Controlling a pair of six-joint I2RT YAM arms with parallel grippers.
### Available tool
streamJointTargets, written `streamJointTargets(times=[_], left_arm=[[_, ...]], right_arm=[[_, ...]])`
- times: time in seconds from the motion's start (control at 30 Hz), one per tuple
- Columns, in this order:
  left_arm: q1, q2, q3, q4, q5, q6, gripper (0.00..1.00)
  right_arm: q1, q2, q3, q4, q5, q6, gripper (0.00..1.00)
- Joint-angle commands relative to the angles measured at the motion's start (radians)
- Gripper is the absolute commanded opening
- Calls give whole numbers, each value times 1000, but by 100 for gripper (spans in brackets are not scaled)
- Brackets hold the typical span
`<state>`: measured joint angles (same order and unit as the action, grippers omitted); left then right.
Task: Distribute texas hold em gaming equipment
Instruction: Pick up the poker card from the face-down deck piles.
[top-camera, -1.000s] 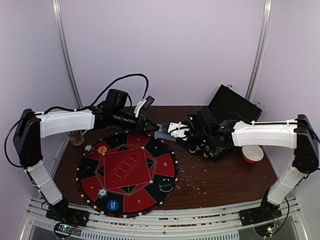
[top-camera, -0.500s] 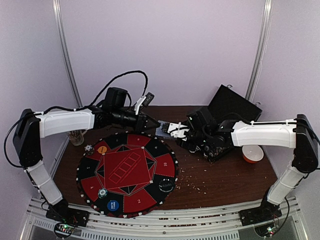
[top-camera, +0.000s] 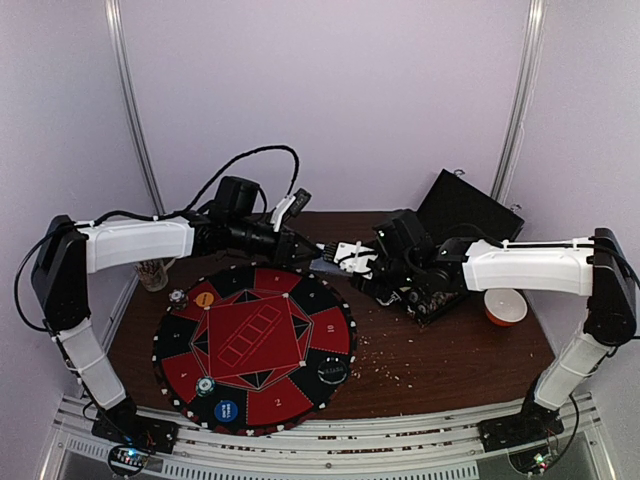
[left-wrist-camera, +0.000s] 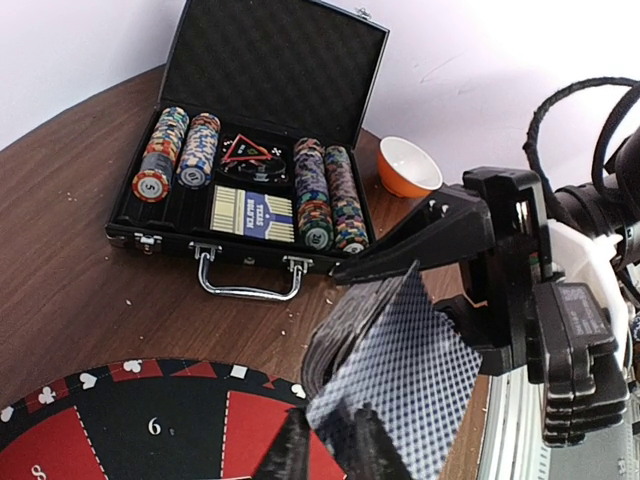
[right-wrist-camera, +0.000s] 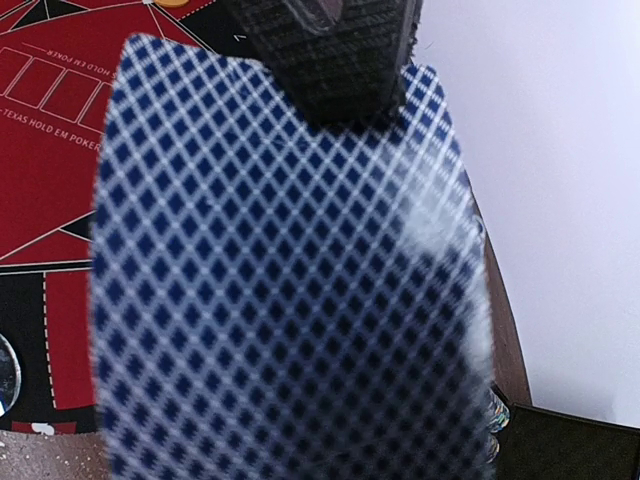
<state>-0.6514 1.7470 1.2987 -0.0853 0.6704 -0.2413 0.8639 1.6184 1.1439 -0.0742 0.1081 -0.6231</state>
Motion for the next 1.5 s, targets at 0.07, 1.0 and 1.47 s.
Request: streamJointTargets(times=[0.07, 1.0, 1.47], left_arm=[[2, 6, 23, -2, -17, 21, 23], [19, 19, 29, 9, 108, -53, 32], [16, 31, 36, -16, 128, -55, 15]], right_arm=[[-5, 14, 33, 10, -11, 10, 46], [-12, 11, 25, 5, -7, 5, 45], [-14, 12, 25, 6, -4, -1, 45]])
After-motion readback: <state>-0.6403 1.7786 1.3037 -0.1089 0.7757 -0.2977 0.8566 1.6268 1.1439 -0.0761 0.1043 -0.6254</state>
